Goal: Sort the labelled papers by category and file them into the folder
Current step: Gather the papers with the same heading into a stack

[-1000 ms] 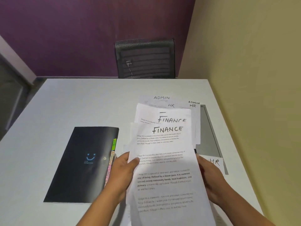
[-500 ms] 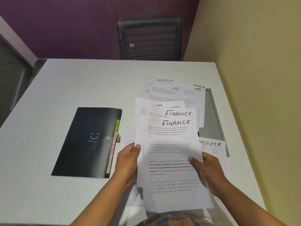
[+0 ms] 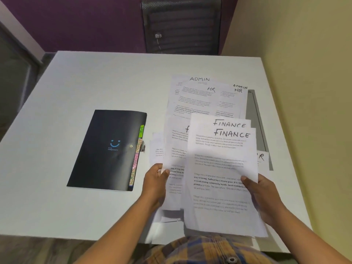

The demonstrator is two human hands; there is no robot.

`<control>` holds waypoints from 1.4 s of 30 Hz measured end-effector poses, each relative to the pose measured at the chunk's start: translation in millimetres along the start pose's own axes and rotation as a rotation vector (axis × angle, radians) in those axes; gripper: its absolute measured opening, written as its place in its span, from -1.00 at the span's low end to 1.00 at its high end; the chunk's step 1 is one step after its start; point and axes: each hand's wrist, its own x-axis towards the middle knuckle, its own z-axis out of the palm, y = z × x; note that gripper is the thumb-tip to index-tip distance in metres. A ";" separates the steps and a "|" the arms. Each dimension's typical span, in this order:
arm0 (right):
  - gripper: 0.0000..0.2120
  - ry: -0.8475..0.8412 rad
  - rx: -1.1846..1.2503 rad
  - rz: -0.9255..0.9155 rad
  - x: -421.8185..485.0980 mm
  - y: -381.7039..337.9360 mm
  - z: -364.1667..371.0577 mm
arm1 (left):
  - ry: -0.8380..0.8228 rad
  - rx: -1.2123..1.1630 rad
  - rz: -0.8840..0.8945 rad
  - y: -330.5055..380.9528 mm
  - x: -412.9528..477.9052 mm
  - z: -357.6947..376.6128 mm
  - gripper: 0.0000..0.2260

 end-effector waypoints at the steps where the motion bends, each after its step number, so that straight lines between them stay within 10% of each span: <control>1: -0.83 -0.046 0.006 0.002 -1.0 -3.5 1.2 | -0.046 -0.009 -0.014 0.1 -0.5 0.2 -0.90; 21: -0.73 -0.318 -0.121 -0.097 -15.4 -0.3 20.4 | -0.292 -0.057 0.025 15.1 -19.3 1.8 -0.71; 42: -0.74 0.006 -0.320 -0.460 -19.6 -34.4 32.7 | -0.133 0.305 0.455 35.6 -14.6 18.7 -0.88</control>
